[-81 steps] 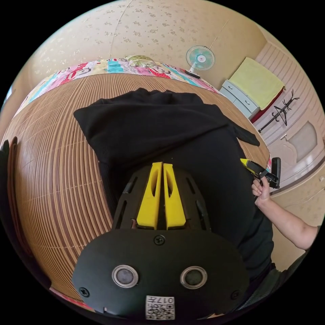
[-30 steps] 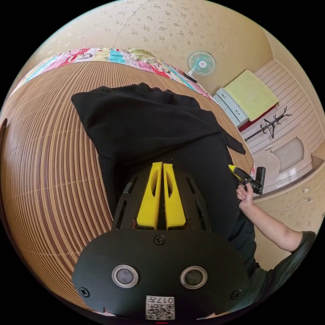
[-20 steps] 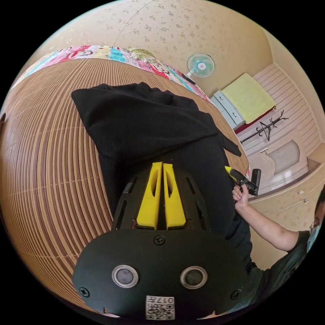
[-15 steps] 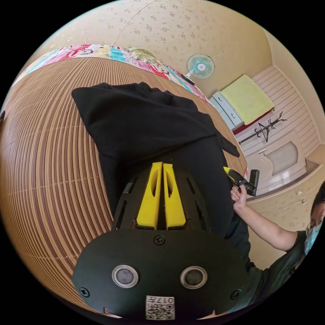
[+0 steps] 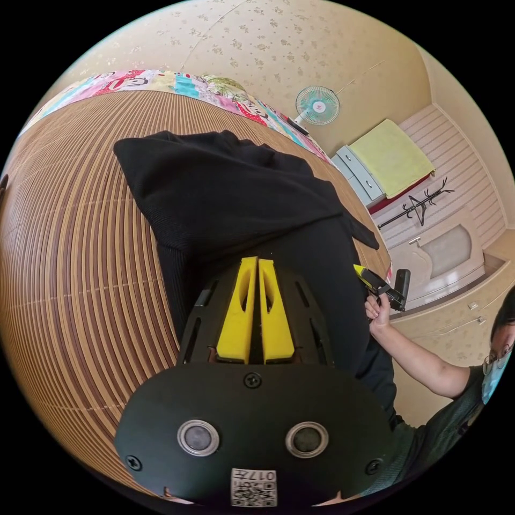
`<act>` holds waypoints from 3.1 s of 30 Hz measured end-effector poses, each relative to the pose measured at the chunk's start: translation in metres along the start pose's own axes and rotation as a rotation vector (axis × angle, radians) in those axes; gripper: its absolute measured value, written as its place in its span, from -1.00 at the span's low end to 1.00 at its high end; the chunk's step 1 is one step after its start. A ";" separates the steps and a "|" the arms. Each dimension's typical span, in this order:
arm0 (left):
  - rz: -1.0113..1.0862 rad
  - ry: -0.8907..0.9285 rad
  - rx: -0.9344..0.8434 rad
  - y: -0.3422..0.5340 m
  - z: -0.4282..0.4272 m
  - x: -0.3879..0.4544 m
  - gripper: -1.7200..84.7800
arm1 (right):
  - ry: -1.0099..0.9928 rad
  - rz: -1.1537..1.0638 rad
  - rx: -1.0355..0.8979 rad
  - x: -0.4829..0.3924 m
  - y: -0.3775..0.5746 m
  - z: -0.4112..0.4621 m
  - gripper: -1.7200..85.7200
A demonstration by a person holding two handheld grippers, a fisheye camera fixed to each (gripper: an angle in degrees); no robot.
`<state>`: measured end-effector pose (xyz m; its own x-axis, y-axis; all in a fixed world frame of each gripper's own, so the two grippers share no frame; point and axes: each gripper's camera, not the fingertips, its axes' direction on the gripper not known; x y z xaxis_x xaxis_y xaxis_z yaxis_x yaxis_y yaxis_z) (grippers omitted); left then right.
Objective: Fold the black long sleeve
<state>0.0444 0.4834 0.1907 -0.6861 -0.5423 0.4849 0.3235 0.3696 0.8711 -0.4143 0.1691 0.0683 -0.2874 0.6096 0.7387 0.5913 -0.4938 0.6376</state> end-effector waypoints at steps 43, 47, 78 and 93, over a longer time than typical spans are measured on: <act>-0.001 -0.003 0.003 0.009 0.012 0.002 -0.98 | 0.004 0.002 -0.002 -0.021 0.028 -0.032 -0.95; 0.000 -0.003 0.003 0.013 0.016 0.004 -0.98 | 0.004 0.002 -0.003 -0.026 0.030 -0.036 -0.95; 0.041 -0.104 0.004 0.065 0.077 0.059 -0.98 | 0.009 0.003 -0.005 -0.063 0.026 -0.043 -0.95; 0.227 -0.557 0.015 0.110 0.143 0.155 -0.98 | 0.001 0.084 -0.047 -0.081 -0.010 -0.020 -0.92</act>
<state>-0.1198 0.5482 0.3506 -0.8404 0.0274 0.5412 0.4957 0.4423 0.7474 -0.4120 0.1122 0.0065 -0.2388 0.5643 0.7903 0.5776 -0.5717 0.5827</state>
